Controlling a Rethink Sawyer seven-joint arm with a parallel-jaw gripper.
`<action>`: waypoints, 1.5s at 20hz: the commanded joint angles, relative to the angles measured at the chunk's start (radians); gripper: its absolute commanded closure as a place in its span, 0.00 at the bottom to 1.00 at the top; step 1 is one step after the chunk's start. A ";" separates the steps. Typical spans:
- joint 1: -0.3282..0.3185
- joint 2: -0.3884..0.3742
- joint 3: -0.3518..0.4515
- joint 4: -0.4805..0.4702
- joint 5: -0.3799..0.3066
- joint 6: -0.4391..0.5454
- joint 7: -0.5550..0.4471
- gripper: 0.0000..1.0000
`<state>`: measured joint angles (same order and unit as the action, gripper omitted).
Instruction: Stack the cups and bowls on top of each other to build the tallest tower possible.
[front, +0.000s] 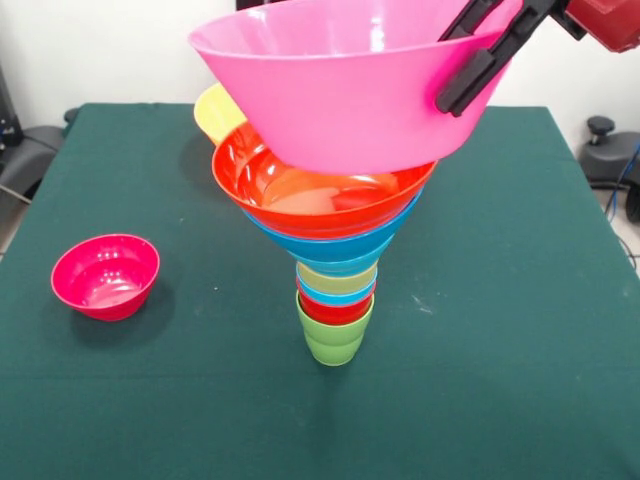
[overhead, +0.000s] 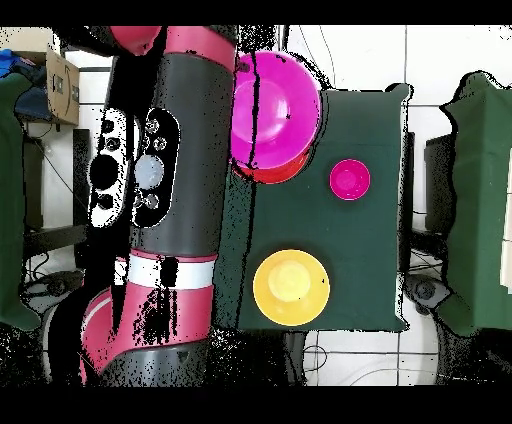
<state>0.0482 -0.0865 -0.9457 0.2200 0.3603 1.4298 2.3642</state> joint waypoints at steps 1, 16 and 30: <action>0.011 -0.064 0.149 0.111 -0.049 -0.048 -0.304 1.00; 0.022 -0.092 0.192 0.163 -0.082 -0.081 -0.317 1.00; 0.019 -0.101 0.212 0.174 -0.093 -0.103 -0.330 1.00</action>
<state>0.0561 -0.1722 -0.8477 0.3081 0.3589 1.3790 2.3475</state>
